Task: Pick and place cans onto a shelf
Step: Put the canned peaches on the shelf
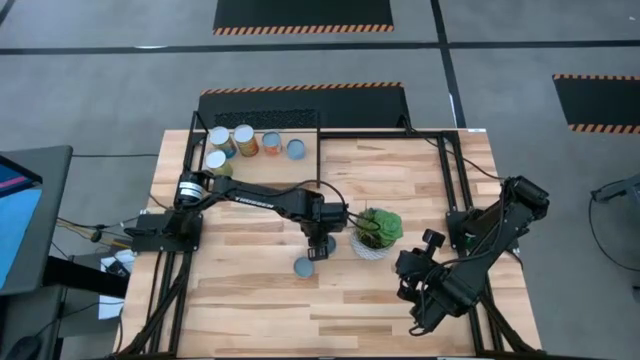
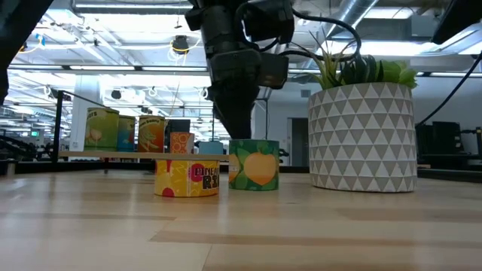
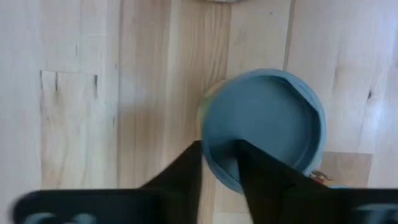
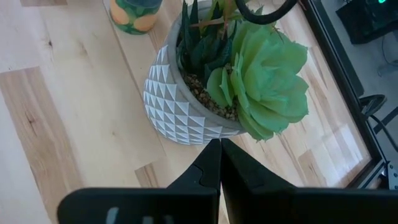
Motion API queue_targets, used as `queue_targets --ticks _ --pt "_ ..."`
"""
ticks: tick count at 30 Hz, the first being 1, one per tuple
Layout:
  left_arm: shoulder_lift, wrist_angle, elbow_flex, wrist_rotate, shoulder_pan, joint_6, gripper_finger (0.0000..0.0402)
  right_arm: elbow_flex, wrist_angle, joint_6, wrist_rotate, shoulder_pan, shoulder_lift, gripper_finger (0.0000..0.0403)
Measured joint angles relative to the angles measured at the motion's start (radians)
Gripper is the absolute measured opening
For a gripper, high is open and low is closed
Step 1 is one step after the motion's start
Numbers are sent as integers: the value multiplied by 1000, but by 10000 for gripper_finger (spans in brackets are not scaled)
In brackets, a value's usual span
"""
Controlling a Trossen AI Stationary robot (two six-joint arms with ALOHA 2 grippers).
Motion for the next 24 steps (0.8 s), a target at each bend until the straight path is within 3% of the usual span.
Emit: queue_targets --ticks 4,12,24 --pt "0 4 0 12 9 29 12 0 -1 -1 0 0 0 28" --pt "4 -39 46 -34 6 65 2 0 -2 -2 0 0 0 28" --pt "4 -382 268 -248 -39 147 1 0 -2 -2 4 0 0 28"
